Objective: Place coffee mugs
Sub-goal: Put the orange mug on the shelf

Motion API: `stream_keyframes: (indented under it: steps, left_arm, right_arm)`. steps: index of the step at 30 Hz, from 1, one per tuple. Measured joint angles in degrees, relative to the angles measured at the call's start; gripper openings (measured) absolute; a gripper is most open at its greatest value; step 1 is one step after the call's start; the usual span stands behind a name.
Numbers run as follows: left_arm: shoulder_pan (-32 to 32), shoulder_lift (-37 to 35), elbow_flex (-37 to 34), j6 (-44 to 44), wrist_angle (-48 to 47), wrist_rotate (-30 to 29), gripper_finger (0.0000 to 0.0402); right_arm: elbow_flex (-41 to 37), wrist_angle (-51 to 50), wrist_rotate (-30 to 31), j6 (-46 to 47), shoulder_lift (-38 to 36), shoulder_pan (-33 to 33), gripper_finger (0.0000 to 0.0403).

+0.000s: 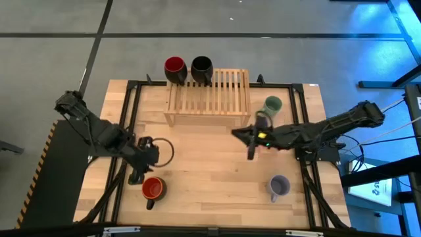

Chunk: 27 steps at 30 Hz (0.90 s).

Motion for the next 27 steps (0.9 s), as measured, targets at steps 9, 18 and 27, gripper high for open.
stream_keyframes:
  steps: [9,18,27]
  left_arm:
    - [-3.9,4.7,-4.4,0.9,5.5,0.1,0.0118]
    - [-4.1,12.7,-4.5,5.6,5.6,0.1,0.0118]
    - [-4.1,20.0,-4.5,8.4,5.9,0.6,0.0118]
  right_arm:
    - [9.7,0.0,-3.6,0.0,13.1,0.0,0.0024]
    - [11.7,0.2,-4.3,3.1,16.6,0.0,0.0024]
    - [11.7,0.0,-4.6,4.6,16.7,0.0,0.0024]
